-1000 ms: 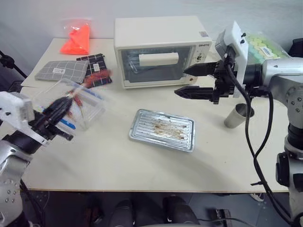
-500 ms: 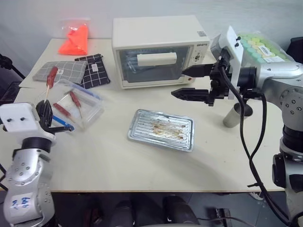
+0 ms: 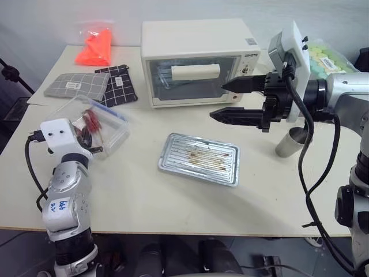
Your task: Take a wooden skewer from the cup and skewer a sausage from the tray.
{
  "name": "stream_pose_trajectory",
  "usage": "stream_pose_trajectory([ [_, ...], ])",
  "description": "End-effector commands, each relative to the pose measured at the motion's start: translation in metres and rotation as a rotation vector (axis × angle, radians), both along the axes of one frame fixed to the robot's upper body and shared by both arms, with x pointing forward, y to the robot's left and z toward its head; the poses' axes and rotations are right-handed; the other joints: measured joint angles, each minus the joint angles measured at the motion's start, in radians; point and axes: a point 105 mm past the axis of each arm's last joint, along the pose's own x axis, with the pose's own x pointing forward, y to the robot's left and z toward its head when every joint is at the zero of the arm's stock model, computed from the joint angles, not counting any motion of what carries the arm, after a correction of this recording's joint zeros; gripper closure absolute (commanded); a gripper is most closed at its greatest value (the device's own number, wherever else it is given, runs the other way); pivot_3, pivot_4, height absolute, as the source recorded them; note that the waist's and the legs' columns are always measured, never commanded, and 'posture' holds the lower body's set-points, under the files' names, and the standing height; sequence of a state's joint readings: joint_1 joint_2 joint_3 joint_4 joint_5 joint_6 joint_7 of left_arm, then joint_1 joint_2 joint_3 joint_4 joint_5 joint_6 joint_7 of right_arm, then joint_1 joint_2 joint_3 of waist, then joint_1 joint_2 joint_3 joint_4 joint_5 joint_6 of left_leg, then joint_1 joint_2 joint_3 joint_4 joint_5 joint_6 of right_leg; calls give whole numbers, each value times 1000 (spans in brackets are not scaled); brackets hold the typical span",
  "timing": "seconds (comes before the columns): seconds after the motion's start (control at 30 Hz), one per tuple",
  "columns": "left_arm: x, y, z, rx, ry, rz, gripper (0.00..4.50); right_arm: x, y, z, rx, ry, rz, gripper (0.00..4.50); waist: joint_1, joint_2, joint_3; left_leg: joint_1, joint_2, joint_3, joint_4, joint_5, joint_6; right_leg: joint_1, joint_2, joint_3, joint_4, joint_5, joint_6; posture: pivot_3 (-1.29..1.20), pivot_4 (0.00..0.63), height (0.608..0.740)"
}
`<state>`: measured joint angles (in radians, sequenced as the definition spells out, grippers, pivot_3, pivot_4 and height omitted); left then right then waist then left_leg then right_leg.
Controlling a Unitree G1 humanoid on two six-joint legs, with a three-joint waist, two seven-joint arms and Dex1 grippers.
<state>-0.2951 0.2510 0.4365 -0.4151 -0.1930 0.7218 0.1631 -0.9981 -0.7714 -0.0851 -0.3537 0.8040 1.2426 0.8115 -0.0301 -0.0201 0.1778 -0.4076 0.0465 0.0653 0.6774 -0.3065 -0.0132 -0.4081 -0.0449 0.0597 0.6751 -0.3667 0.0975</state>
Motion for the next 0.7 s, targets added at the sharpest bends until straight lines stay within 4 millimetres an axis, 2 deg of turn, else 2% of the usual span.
stream_pose_trajectory([
  [0.03, -17, 8, 30, 19, -92, -28, 2046, -4, -5, 8, 14, -59, -12, 0, 0, 0, 0, 0, 0, 0, 0, 0, 0, 0, 0, 0, 0, 0, 0, 0, 150, 740],
  [0.07, -25, 12, 38, 18, -113, -41, 1821, -3, -6, 7, 13, -59, -17, 0, -1, 0, 0, 0, 0, 0, 0, 0, 0, 0, 0, 0, 0, 0, 0, 0, 150, 740],
  [0.13, -42, 19, 51, 0, -145, -73, 1821, 0, -8, 4, 8, -62, -25, 0, -3, -1, 0, 0, 1, 0, 0, 0, -1, 0, 1, 0, 1, 0, 0, 0, 150, 740],
  [0.23, -69, 30, 60, 38, -123, -138, 1821, 4, -11, 3, 5, -63, -27, 0, -6, -1, 0, 0, 1, 0, -1, 1, -2, 0, 1, 0, 0, 0, 0, 0, 150, 740],
  [0.4, -125, 73, 56, 91, 21, -129, 1821, 7, -20, 0, -25, -58, 0, 0, -19, -2, 1, 1, 0, 0, -3, 2, -5, 0, 0, 0, -2, 0, -1, 0, 150, 740],
  [0.5, -152, 85, 53, 108, 72, -164, 1821, 7, -22, 2, -36, -56, 36, 0, -24, -3, 1, 1, 0, -1, -4, 1, -3, 1, -1, 0, -3, -1, -1, 0, 150, 740],
  [0.57, -158, 85, 53, 118, 77, -191, 1821, 9, -22, 3, -41, -59, 46, 0, -24, -3, 2, 2, 0, -1, -5, 1, -2, 1, -1, 0, -4, -1, -2, 0, 150, 740],
  [0.7, -155, 80, 56, 143, 62, -215, 1821, 13, -21, 1, -45, -60, 53, 0, -22, -3, 2, 3, 0, -3, -10, 1, -2, 3, -2, -2, -8, 0, -4, 0, 150, 740],
])
